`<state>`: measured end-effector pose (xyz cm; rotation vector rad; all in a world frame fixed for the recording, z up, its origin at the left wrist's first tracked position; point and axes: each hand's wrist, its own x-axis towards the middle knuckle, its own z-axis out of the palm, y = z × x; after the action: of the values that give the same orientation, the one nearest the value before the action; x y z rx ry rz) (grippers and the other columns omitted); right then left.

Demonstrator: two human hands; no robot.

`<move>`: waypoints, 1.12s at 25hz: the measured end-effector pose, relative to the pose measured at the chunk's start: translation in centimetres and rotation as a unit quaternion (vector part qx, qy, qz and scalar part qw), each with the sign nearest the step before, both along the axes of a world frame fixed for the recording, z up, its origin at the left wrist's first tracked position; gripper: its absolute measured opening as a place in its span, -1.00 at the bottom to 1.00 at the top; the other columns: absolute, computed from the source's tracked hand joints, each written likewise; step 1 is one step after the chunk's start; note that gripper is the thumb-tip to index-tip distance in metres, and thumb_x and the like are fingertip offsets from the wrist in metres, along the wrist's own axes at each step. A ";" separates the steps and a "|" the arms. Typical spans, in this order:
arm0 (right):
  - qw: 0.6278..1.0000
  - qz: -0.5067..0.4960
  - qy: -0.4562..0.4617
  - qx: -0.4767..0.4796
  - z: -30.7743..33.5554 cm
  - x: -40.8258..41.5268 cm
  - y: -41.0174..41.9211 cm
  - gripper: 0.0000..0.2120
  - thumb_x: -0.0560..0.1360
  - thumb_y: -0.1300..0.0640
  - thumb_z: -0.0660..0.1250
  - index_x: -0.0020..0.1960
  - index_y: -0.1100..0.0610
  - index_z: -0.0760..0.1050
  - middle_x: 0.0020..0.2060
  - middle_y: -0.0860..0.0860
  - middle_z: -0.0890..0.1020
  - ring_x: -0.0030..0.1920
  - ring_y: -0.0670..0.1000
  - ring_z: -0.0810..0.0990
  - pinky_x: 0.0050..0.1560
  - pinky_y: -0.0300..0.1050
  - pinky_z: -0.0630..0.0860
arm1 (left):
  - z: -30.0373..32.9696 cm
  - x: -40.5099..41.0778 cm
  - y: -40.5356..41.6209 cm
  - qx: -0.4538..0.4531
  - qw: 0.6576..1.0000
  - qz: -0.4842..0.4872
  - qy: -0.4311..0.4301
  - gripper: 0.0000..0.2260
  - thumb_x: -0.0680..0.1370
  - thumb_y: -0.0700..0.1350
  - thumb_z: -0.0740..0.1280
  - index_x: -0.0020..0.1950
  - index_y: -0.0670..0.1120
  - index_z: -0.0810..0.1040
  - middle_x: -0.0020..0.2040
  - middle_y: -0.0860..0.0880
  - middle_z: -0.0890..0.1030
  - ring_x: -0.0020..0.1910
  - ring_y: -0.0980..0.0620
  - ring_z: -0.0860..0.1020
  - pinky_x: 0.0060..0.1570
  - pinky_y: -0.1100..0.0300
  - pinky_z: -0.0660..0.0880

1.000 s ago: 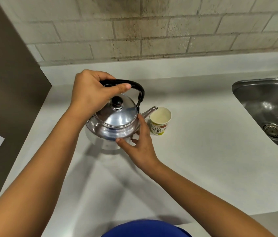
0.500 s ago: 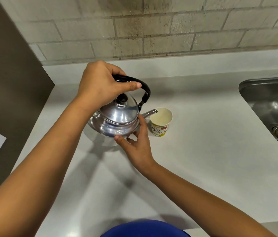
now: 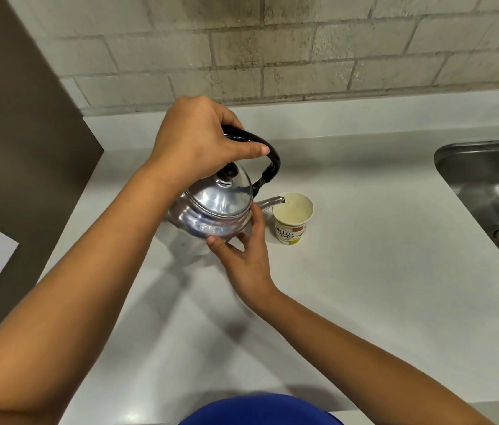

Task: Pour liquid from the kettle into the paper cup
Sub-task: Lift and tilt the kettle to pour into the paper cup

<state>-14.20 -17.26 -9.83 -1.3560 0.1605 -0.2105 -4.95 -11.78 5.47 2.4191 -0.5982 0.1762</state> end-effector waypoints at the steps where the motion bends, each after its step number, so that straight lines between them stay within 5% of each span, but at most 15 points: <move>1: 1.000 -0.001 -0.002 -0.002 0.0 0.1 0.0 -0.22 0.38 0.23 0.43 0.42 -0.04 0.05 0.40 0.01 0.30 0.33 0.02 0.38 0.28 -0.05 0.46 | 0.1 0.0 -0.1 0.005 1.000 -0.003 -0.004 -0.66 0.20 0.26 0.44 -0.25 0.03 0.64 -0.45 0.12 0.54 -0.42 0.16 0.51 -0.43 0.27 0.36; 7: 1.000 -0.001 -0.014 0.004 0.0 0.3 0.3 -0.24 0.39 0.23 0.43 0.42 -0.02 0.06 0.38 0.02 0.33 0.30 0.01 0.41 0.05 -0.50 0.46 | 0.4 0.1 -0.6 0.036 0.999 -0.013 -0.017 -0.64 0.19 0.27 0.43 -0.20 0.04 0.66 -0.42 0.13 0.57 -0.38 0.17 0.53 -0.41 0.27 0.39; 16: 0.999 0.012 -0.016 0.034 -0.1 0.7 0.4 -0.25 0.39 0.28 0.41 0.41 0.00 0.06 0.28 -0.07 0.35 0.10 -0.33 0.42 -0.09 -0.57 0.42 | 0.7 0.3 -0.8 0.057 0.998 -0.011 -0.026 -0.62 0.18 0.30 0.42 -0.21 0.04 0.66 -0.37 0.04 0.62 -0.33 0.10 0.55 -0.31 0.17 0.49; 28: 0.998 0.006 -0.029 0.051 0.2 0.7 0.4 -0.29 0.40 0.28 0.41 0.33 -0.10 0.09 0.19 -0.19 0.39 0.14 -0.18 0.45 -0.13 -0.55 0.45 | 0.8 0.5 -1.1 0.074 0.996 -0.019 -0.035 -0.59 0.18 0.32 0.41 -0.17 0.05 0.66 -0.41 0.08 0.56 -0.36 0.13 0.51 -0.40 0.24 0.42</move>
<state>-13.53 -16.84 -9.64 -1.2487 0.1132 -0.2273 -4.45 -12.84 6.22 2.5498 -0.7117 0.2080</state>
